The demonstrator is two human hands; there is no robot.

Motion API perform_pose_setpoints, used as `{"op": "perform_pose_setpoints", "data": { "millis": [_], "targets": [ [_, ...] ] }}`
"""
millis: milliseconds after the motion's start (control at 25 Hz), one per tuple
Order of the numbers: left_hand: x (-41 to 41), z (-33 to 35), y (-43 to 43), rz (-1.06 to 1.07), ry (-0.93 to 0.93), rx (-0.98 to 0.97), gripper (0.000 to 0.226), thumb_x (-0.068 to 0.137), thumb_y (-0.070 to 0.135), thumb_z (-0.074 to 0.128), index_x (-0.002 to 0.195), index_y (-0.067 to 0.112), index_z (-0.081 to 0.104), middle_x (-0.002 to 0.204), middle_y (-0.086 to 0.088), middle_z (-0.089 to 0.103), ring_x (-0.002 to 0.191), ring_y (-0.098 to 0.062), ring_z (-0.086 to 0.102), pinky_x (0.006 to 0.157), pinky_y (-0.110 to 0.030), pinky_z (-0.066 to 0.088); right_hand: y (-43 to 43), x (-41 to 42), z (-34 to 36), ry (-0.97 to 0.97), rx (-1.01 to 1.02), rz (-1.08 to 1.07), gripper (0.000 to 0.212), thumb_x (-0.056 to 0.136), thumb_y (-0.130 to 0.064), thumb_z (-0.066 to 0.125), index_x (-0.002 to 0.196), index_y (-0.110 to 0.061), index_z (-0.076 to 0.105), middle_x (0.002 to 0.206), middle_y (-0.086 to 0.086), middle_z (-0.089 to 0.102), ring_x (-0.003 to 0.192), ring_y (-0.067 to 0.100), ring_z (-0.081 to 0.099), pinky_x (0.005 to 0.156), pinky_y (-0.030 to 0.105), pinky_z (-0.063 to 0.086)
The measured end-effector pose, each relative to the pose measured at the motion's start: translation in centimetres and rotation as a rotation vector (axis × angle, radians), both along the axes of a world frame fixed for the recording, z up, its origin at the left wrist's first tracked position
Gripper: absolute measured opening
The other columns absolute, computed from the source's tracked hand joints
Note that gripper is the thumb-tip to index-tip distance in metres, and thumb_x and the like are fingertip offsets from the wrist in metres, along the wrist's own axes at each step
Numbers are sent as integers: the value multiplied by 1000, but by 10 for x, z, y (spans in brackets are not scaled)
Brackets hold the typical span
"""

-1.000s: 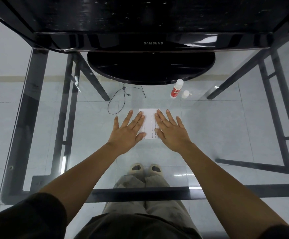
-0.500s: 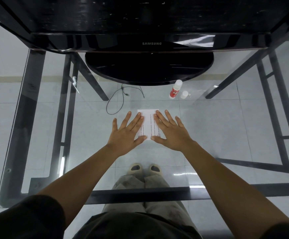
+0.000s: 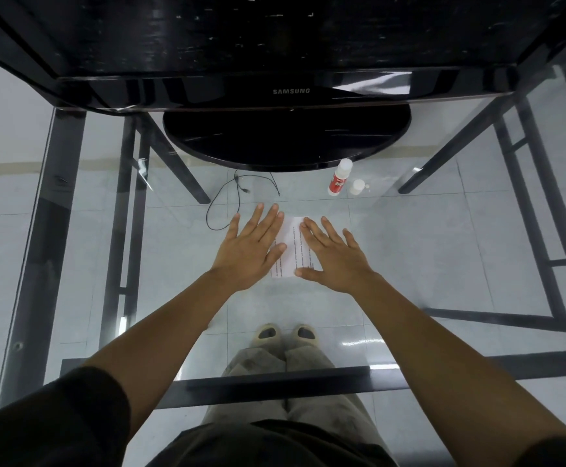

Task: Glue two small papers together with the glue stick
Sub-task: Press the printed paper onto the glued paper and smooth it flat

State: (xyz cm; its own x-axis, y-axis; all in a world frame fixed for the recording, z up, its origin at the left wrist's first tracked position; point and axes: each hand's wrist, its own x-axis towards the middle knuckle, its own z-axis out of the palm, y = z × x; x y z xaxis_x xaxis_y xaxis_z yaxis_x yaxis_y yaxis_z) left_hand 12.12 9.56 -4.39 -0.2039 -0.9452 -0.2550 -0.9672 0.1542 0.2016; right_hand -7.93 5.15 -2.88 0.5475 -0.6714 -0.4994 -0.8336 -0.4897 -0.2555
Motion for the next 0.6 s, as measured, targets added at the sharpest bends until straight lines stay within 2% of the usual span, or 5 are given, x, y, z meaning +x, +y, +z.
{"op": "perform_pose_setpoints", "data": {
  "millis": [200, 320, 400, 480, 600],
  "targets": [
    [7, -6, 0, -154, -127, 27, 61, 85, 63, -11, 136, 35, -31, 154, 13, -15, 134, -16, -33, 105, -53, -21, 0, -2, -5, 25, -47, 14, 92, 83, -69, 37, 147, -23, -10, 157, -6, -12, 144, 20, -13, 111, 60, -3],
    [18, -5, 8, -321, -169, 19, 62, 86, 64, -9, 138, 36, -28, 148, 16, -24, 135, -18, -32, 102, -54, -28, -1, -3, -7, 25, -52, 23, 93, 82, -72, 35, 147, -24, -12, 157, -8, -14, 143, 18, -14, 110, 61, -2],
    [24, -3, 15, -431, -175, 14, 63, 86, 65, -8, 139, 36, -26, 148, 15, -23, 138, -21, -27, 100, -54, -30, -1, -4, -8, 22, -44, 22, 93, 82, -72, 35, 147, -24, -12, 157, -8, -15, 143, 18, -15, 110, 61, -2],
    [27, -1, 27, -522, -176, -8, 64, 88, 64, -6, 142, 34, -21, 151, 12, -15, 141, -24, -19, 101, -58, -25, -1, -5, -8, 15, -33, 15, 93, 82, -71, 36, 147, -25, -12, 157, -9, -15, 143, 18, -15, 110, 62, -2],
    [25, 2, 46, -567, -211, -55, 66, 90, 63, 3, 146, 29, -6, 153, 8, -1, 143, -26, -11, 102, -64, -8, -1, -3, -7, 9, -28, 6, 93, 83, -70, 38, 147, -25, -12, 157, -8, -15, 143, 19, -16, 109, 62, -4]
  ]
}}
